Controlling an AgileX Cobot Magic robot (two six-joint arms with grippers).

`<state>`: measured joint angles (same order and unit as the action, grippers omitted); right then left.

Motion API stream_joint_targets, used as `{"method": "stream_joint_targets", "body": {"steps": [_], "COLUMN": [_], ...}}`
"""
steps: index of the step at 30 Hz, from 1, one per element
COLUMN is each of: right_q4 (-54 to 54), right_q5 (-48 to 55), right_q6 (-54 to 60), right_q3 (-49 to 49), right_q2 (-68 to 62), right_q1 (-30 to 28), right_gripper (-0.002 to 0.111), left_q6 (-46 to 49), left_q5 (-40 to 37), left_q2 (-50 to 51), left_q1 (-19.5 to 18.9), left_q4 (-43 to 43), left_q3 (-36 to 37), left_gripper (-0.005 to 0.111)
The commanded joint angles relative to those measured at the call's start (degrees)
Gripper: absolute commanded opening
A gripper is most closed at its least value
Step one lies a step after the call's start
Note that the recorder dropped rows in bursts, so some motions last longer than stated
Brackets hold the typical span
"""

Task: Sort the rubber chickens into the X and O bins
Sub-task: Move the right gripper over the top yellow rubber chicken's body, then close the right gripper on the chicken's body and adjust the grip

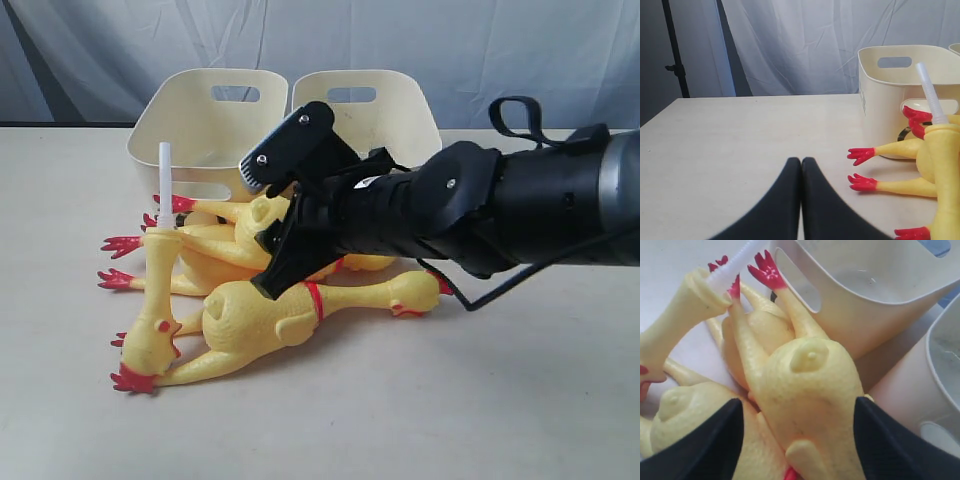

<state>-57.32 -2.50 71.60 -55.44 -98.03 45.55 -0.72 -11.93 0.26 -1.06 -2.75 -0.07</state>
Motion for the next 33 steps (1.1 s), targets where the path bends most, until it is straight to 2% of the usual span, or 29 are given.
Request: {"method": "stream_joint_targets", "body": {"steps": [1, 15, 25, 28, 33], "right_q4": [-0.42, -2.54, -2.69, -2.69, -2.69], "right_q5": [-1.04, -5.00, -0.38, 0.65, 0.65], "right_q6": [0.06, 0.06, 0.06, 0.06, 0.06], "right_q3": [-1.63, -2.72, -3.85, -3.85, -3.85], "right_q2": [-2.30, -6.82, -9.26, -9.86, -10.21], "right_q1": [0.15, 0.15, 0.15, 0.15, 0.15], "right_gripper": [0.060, 0.060, 0.060, 0.054, 0.029], "left_q6": [-0.17, -0.17, -0.17, -0.17, -0.17], "left_q5": [0.39, 0.39, 0.39, 0.39, 0.39], "left_q2": [-0.26, -0.26, -0.26, -0.26, -0.26], "left_q1": [-0.01, -0.01, -0.01, -0.01, -0.01], "left_q4": [0.09, 0.09, 0.09, 0.09, 0.09], "left_q3": [0.07, 0.07, 0.07, 0.07, 0.07], "left_gripper": [0.000, 0.000, 0.000, 0.000, 0.000]}}
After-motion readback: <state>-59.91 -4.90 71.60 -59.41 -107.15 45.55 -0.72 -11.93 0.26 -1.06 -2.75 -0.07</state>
